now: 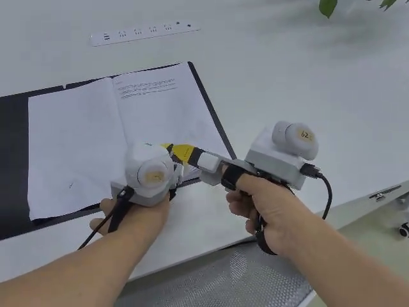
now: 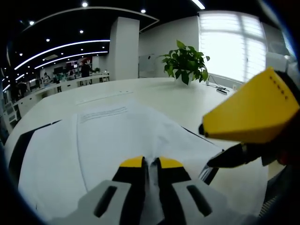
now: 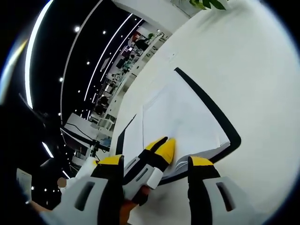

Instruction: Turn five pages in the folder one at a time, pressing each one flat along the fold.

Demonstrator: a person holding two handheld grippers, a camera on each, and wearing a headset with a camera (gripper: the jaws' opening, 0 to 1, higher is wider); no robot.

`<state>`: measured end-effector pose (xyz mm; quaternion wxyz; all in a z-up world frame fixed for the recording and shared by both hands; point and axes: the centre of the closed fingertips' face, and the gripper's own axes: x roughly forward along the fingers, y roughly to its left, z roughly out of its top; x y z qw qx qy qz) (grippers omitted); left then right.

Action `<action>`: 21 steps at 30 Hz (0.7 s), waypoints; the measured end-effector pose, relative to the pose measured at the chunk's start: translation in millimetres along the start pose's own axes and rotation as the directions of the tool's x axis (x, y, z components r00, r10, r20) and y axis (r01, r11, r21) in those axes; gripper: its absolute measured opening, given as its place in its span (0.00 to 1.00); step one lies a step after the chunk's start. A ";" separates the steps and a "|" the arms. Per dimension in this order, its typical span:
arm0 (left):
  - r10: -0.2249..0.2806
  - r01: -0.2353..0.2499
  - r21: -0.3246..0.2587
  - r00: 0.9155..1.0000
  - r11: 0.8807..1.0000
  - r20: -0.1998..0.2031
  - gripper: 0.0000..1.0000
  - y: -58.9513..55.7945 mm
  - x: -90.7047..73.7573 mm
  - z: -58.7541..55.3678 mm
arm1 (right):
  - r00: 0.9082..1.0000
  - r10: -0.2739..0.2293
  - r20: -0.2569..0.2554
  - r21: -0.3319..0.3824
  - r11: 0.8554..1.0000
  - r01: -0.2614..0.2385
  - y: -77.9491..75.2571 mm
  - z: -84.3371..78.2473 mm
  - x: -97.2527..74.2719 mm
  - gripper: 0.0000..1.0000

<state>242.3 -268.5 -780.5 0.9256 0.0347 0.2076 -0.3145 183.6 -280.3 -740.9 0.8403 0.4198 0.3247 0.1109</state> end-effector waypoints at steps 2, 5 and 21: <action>0.000 0.000 0.002 1.000 1.000 0.001 0.09 0.0 -0.1 -0.1 | 1.000 -0.005 0.007 0.011 1.000 0.005 -2.5 1.5 2.5 0.52; 0.000 0.000 0.002 1.000 1.000 0.003 0.09 -0.1 -0.2 -0.1 | 1.000 -0.027 0.006 0.018 0.999 0.027 -7.8 1.7 5.8 0.48; 0.001 -0.001 0.007 1.000 1.000 0.001 0.09 -1.0 -0.3 -0.4 | 0.982 -0.182 0.057 0.212 0.963 0.166 -48.1 5.2 6.9 0.00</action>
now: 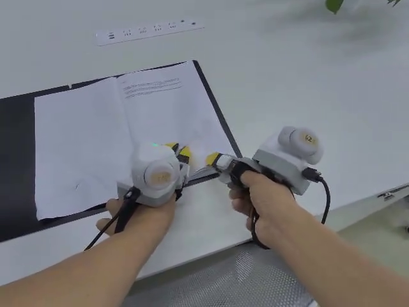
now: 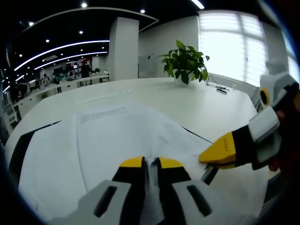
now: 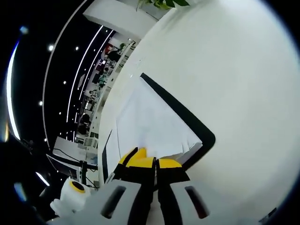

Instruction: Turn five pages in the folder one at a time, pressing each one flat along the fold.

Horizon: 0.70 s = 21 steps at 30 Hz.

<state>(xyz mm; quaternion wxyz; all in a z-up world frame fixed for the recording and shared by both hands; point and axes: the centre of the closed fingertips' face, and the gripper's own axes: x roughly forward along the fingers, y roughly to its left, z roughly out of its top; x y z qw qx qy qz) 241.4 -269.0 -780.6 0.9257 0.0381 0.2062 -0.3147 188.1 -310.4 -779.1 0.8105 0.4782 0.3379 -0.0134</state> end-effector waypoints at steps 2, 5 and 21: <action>-0.001 0.001 0.002 1.000 1.000 -0.002 0.09 0.0 -0.1 0.0 | 1.000 0.007 0.006 -0.002 1.000 -0.007 1.4 0.0 -0.5 0.00; -0.018 0.018 0.030 1.000 0.999 -0.025 0.10 -1.1 -0.2 0.8 | 1.000 0.019 0.021 -0.015 1.000 -0.018 5.0 1.4 -3.1 0.00; -0.004 0.004 0.000 1.000 1.000 -0.008 0.22 48.1 -66.4 30.6 | 0.992 0.092 0.082 -0.064 0.994 -0.087 43.2 5.2 -28.2 0.00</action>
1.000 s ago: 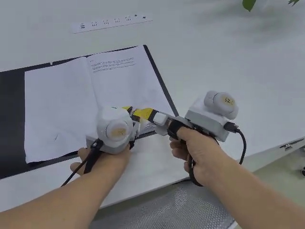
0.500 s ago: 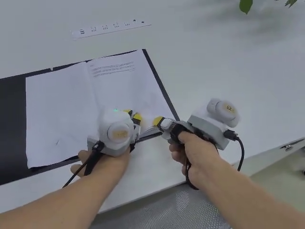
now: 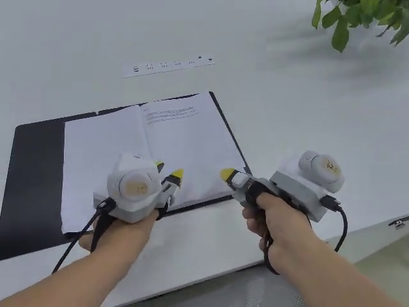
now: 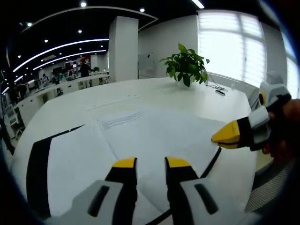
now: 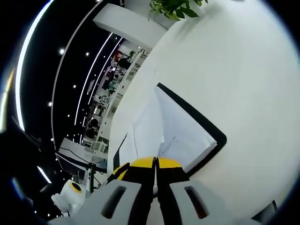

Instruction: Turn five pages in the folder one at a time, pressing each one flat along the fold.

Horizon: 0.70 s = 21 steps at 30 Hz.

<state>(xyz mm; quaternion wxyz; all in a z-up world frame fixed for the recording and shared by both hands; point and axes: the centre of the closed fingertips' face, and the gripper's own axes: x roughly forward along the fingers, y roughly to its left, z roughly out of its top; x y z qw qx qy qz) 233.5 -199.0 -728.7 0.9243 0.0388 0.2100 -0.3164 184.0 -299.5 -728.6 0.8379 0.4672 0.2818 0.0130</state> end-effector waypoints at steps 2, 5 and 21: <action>0.016 -0.016 -0.002 1.000 1.000 0.007 0.25 10.0 -10.9 3.4 | 1.000 0.009 0.013 -0.023 1.000 -0.008 7.9 2.2 -2.6 0.00; 0.042 -0.043 0.016 0.999 0.999 0.012 0.29 24.9 -26.0 5.2 | 1.000 0.020 0.021 -0.057 0.998 -0.019 18.7 2.3 -5.4 0.00; 0.163 -0.166 0.054 0.985 0.985 0.060 0.32 92.8 -106.9 3.3 | 0.998 0.058 0.000 -0.345 0.937 -0.055 68.3 -24.1 -7.1 0.00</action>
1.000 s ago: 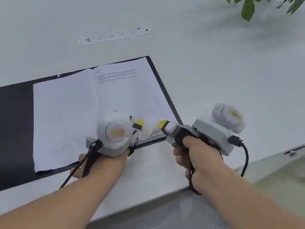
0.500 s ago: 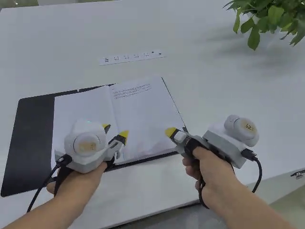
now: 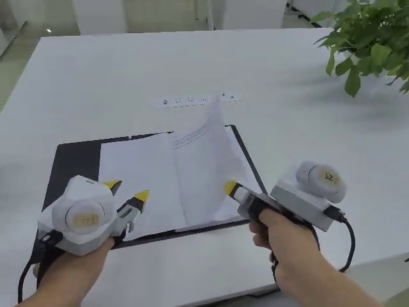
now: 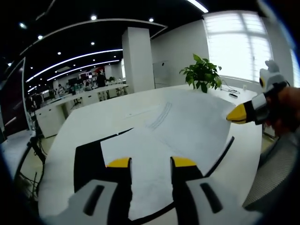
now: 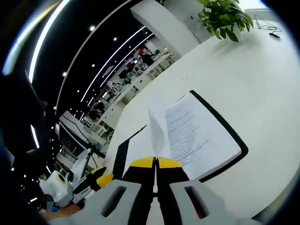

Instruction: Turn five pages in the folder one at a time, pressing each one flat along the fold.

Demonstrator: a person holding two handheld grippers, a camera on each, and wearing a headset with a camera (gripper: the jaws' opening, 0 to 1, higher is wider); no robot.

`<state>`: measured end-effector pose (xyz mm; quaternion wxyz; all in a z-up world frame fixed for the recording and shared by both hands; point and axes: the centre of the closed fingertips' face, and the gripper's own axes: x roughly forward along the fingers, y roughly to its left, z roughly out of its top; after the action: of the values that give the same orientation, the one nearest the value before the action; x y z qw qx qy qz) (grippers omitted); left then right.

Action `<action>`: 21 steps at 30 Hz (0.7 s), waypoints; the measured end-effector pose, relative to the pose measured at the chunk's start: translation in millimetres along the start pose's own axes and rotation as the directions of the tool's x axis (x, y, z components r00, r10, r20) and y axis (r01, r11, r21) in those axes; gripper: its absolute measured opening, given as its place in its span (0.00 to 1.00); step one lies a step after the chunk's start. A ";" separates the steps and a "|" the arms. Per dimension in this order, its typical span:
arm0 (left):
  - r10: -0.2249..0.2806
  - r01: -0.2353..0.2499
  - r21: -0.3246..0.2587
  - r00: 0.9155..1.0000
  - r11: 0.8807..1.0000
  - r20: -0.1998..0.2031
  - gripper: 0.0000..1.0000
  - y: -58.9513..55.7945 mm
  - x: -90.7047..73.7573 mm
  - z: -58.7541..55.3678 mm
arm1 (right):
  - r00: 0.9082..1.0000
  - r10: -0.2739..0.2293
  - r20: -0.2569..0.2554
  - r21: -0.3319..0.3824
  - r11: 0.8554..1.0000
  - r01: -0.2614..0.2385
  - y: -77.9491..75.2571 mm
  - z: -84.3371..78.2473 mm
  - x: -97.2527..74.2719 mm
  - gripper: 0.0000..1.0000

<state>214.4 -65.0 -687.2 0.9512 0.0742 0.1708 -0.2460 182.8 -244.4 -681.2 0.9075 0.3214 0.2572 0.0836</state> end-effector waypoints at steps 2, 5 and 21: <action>0.014 -0.014 -0.007 1.000 1.000 0.005 0.32 7.6 -8.4 -2.4 | 1.000 0.000 -0.010 -0.043 0.999 -0.001 6.2 -5.2 1.7 0.00; 0.032 -0.032 -0.011 0.999 0.999 -0.004 0.32 16.7 -16.8 -8.1 | 1.000 0.014 -0.019 -0.070 0.997 -0.015 17.5 -11.0 4.9 0.00; 0.095 -0.095 -0.046 0.995 0.994 0.003 0.32 47.1 -47.1 -16.6 | 0.993 0.036 -0.109 -0.233 0.971 -0.061 65.1 -49.7 32.9 0.00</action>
<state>194.2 0.4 -682.9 0.9637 0.0596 0.1704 -0.1966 185.9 -156.3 -686.9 0.9223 0.2128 0.2844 0.1524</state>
